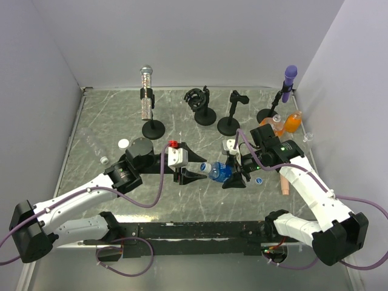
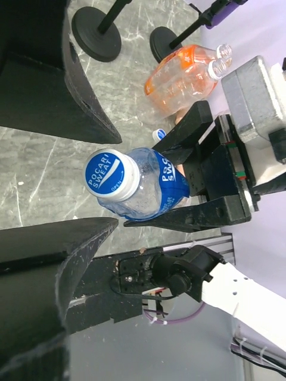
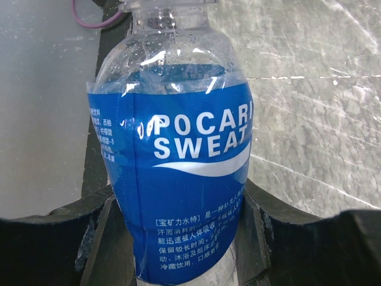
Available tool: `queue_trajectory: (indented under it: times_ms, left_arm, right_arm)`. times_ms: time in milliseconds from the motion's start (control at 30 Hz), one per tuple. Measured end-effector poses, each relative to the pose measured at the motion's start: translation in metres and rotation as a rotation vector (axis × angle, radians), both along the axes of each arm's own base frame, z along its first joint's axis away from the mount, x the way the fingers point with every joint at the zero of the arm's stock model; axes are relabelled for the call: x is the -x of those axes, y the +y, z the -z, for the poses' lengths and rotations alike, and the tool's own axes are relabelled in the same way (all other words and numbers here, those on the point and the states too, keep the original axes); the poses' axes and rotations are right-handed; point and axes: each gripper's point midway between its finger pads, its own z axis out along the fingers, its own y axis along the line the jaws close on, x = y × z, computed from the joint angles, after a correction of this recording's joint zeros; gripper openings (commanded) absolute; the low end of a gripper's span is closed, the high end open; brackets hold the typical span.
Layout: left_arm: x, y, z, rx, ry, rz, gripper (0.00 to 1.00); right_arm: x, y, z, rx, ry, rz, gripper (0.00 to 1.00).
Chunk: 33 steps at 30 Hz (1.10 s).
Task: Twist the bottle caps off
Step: Unscrew the bottle cap from the plastic bottle.
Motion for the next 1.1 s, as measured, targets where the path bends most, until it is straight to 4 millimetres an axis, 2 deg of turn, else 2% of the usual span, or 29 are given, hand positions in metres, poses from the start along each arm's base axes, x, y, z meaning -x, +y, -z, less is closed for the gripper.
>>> queue_trajectory:
  times_ms: [133, 400, 533, 700, 900, 1100]
  left_arm:
    - [0.0, 0.0, -0.003, 0.011, 0.017, -0.003, 0.48]
    - [0.0, -0.001, -0.005, 0.023, 0.063, -0.017, 0.12]
    - [-0.001, -0.001, -0.005, 0.025, 0.108, -0.034, 0.01]
    - [-0.006, -0.001, -0.005, 0.016, 0.243, -0.091, 0.01]
    - [-0.017, 0.0, -0.008, -0.045, 0.588, -0.255, 0.01]
    - [-0.023, 0.004, 0.001, -0.066, 0.992, -0.454, 0.01]
  right_arm:
    - [0.0, 0.0, 0.0, 0.0, 0.0, 0.0, 0.25]
    - [0.001, 0.0, 0.0, -0.003, 0.002, -0.003, 0.25]
    - [0.001, 0.0, 0.0, -0.003, 0.003, -0.002, 0.25]
    - [0.0, 0.0, 0.0, 0.005, 0.011, 0.009, 0.25]
    - [-0.004, 0.001, 0.0, 0.001, 0.02, 0.03, 0.25]
    - [-0.008, 0.0, 0.005, 0.02, 0.038, 0.044, 0.25]
